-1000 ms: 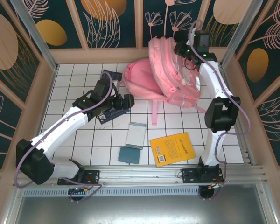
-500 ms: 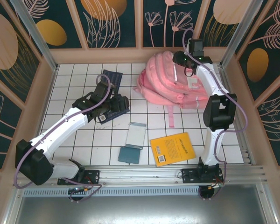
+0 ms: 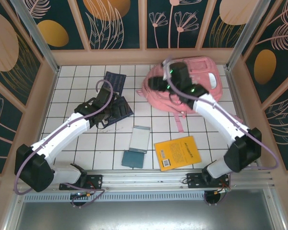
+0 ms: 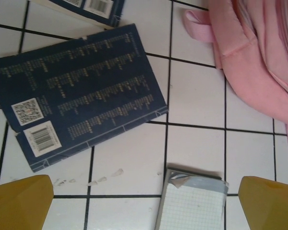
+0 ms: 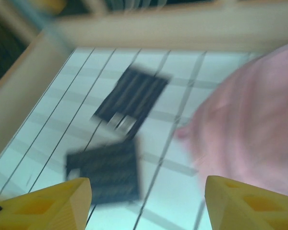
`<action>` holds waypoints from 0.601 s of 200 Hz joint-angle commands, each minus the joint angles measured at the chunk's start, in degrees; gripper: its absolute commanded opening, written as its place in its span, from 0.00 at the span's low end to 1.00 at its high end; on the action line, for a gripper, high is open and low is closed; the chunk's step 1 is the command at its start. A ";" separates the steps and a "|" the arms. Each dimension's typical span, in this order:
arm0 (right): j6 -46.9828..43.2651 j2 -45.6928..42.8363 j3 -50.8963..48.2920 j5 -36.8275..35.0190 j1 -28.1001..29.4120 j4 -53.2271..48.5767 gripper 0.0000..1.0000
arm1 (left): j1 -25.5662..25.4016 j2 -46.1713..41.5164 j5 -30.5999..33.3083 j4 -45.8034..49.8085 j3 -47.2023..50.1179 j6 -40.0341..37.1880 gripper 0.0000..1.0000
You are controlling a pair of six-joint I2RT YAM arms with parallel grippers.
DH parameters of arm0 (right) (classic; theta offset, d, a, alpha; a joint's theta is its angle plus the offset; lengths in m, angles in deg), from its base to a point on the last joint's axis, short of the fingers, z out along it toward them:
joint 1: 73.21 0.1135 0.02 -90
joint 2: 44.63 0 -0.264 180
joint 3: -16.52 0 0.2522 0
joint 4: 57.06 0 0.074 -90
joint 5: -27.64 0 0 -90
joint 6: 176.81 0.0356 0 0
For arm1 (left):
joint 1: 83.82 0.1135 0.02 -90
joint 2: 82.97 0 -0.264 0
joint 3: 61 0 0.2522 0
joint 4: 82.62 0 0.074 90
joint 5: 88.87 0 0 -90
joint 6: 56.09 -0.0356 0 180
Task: Pack the student bag
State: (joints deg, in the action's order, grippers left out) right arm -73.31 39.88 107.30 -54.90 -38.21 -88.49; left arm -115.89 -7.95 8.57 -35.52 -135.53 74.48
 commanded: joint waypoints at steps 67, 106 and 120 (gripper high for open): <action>-7.13 6.41 -14.26 13.48 25.86 -7.51 0.34 | 8.01 0.80 1.41 -6.99 3.52 4.43 0.99; -10.83 15.15 -10.52 17.49 29.68 -8.89 0.23 | 9.12 1.42 0.39 -7.82 3.65 4.33 0.99; -11.29 17.00 -10.24 20.20 30.21 -8.30 0.18 | 9.54 1.23 0.14 -7.63 3.73 4.12 0.99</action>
State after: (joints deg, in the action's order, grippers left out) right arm -82.01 54.46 94.47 -40.41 -8.70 -95.84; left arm -107.30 -6.73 9.11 -41.94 -131.95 78.16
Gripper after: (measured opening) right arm 0.218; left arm 0.986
